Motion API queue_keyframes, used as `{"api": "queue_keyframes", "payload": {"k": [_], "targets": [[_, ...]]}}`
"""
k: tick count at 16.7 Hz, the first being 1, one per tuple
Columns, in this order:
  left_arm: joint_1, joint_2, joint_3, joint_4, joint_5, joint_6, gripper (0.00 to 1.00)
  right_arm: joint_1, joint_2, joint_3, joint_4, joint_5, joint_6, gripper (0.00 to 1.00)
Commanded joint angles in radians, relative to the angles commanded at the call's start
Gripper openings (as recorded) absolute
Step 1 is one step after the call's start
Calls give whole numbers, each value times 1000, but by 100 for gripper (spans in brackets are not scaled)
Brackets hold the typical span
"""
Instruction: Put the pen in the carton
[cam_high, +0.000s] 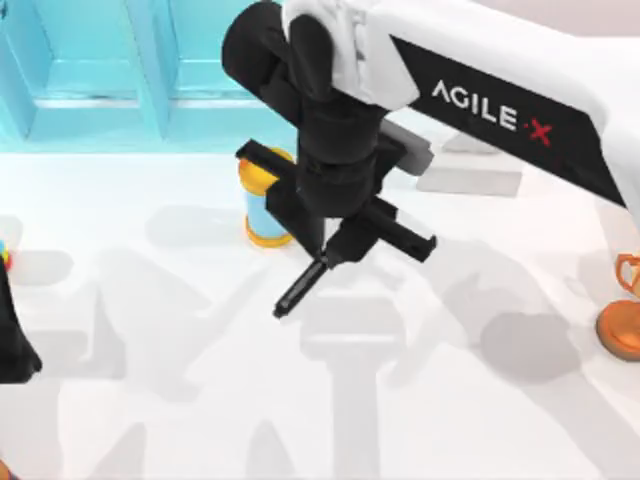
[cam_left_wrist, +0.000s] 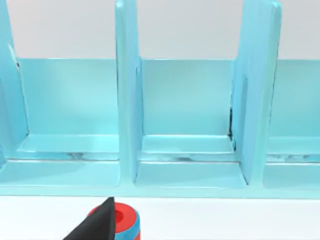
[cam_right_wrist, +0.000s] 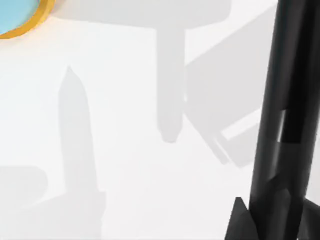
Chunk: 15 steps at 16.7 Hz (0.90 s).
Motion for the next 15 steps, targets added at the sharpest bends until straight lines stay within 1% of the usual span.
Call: {"api": "queue_keyframes", "payload": {"k": [3, 6, 10, 13, 15], "targets": [[0, 0, 0, 0, 0, 0, 100, -97, -46, -52, 19, 34, -61, 0], [0, 0, 0, 0, 0, 0, 100, -289, -121, -134, 53, 73, -155, 0], [0, 0, 0, 0, 0, 0, 100, -659, -233, -266, 88, 93, -279, 0], [0, 0, 0, 0, 0, 0, 100, -952, -317, -375, 103, 73, -354, 0], [0, 0, 0, 0, 0, 0, 100, -1116, -363, -439, 105, 47, -389, 0]]}}
